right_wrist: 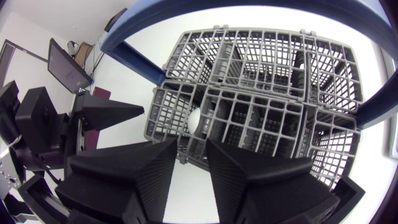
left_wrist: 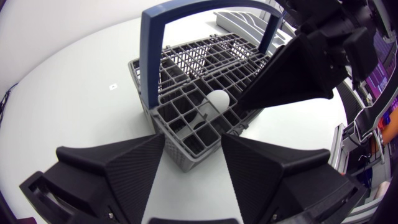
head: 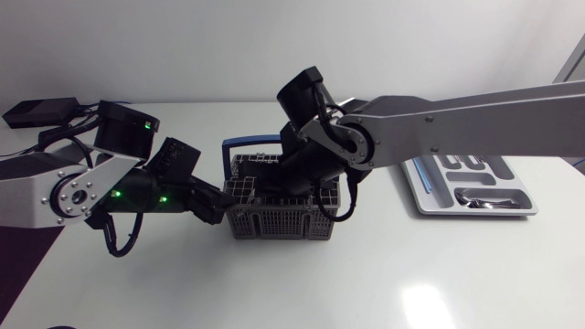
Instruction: Unload the cutlery basket into the drawer organizer.
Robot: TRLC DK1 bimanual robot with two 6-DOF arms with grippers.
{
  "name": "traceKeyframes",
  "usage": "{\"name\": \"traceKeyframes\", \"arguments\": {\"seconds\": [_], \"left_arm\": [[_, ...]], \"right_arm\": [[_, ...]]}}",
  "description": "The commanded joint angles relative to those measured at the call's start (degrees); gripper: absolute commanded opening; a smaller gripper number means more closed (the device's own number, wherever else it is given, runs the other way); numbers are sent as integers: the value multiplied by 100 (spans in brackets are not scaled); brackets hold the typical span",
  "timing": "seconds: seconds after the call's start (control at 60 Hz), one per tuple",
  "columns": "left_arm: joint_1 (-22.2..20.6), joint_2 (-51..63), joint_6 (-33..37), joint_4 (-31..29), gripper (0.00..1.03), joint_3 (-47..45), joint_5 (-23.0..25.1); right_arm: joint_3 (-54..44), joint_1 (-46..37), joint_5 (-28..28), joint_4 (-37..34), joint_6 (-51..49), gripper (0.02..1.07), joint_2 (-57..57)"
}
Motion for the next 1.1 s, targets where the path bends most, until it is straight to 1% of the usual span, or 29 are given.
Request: {"name": "traceKeyframes", "arguments": {"seconds": [0.0,0.417,0.65,0.8,1.083], "left_arm": [[67,-67,194,64,64,-157,94],[146,-67,396,205,64,-263,252],[138,-93,449,249,64,-342,401],[129,-137,484,284,64,-403,445],[85,-164,475,407,64,-482,463]], "right_arm": [[111,41,-52,81,293,40,170],[85,6,9,397,776,40,302],[41,-3,44,512,855,40,293],[-47,-12,79,652,934,39,302],[-91,6,62,705,961,39,408]]}}
